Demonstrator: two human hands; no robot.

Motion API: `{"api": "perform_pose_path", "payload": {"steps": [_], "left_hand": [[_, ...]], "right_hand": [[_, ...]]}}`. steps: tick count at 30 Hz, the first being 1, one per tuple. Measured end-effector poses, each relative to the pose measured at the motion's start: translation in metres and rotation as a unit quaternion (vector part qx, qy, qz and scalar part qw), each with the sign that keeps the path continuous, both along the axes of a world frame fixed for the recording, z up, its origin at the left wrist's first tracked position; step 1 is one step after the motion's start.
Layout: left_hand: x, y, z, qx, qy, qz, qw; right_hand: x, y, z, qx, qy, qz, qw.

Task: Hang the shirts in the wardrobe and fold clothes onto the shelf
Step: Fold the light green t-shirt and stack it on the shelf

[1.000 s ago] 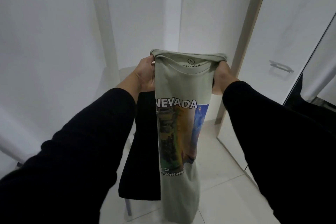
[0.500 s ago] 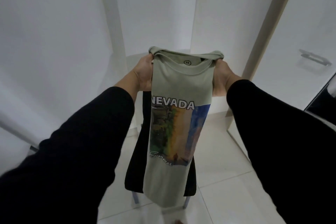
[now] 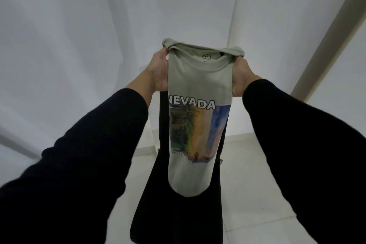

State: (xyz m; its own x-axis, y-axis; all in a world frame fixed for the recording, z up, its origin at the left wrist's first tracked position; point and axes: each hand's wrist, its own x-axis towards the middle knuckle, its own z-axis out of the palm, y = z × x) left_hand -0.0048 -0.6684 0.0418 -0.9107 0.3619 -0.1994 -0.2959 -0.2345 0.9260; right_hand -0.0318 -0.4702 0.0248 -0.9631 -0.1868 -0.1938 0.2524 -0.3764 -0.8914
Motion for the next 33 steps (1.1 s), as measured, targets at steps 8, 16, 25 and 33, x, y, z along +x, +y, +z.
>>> {"api": "perform_pose_path", "payload": {"steps": [8,16,25,33], "left_hand": [[-0.006,-0.007,-0.024,0.023,-0.019,0.027,0.999],[0.088,-0.009,-0.104,0.017,-0.111,0.054,0.992],[0.269,-0.023,-0.236,-0.056,-0.284,0.034,0.957],[0.311,-0.014,-0.295,-0.062,-0.341,0.051,0.937]], "right_hand": [[-0.028,-0.006,-0.028,0.026,-0.008,0.025,0.999],[0.063,-0.013,-0.139,0.025,-0.111,0.039,0.993],[0.266,-0.024,-0.294,0.075,-0.348,0.086,0.931],[0.319,-0.016,-0.353,0.061,-0.37,0.088,0.923]]}}
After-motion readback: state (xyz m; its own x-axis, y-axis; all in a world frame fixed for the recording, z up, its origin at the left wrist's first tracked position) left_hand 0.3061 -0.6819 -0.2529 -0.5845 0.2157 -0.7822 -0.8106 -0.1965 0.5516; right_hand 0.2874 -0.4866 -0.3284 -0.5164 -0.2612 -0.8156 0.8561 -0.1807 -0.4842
